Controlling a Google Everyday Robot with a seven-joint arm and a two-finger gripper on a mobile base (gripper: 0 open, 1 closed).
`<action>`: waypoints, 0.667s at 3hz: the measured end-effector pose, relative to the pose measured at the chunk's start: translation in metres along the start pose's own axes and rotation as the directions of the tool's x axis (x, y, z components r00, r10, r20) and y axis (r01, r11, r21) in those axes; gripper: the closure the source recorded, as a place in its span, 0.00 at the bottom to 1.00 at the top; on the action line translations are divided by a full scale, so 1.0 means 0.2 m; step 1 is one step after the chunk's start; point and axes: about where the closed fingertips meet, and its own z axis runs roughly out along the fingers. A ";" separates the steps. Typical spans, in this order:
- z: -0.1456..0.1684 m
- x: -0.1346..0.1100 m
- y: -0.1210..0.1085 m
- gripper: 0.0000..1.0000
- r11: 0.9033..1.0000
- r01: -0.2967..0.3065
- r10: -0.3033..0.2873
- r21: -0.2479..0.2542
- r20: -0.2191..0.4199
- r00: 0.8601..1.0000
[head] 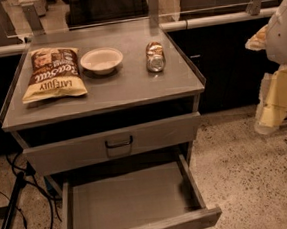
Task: Place orange can into middle drawer
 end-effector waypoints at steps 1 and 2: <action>0.00 0.00 0.00 0.00 1.000 0.000 0.000 0.000 0.000 1.000; 0.09 -0.01 -0.08 0.00 0.995 -0.090 0.090 -0.034 0.014 0.996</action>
Offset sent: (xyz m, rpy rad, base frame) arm 0.0627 0.0010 -0.0388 0.1431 0.1418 -0.2273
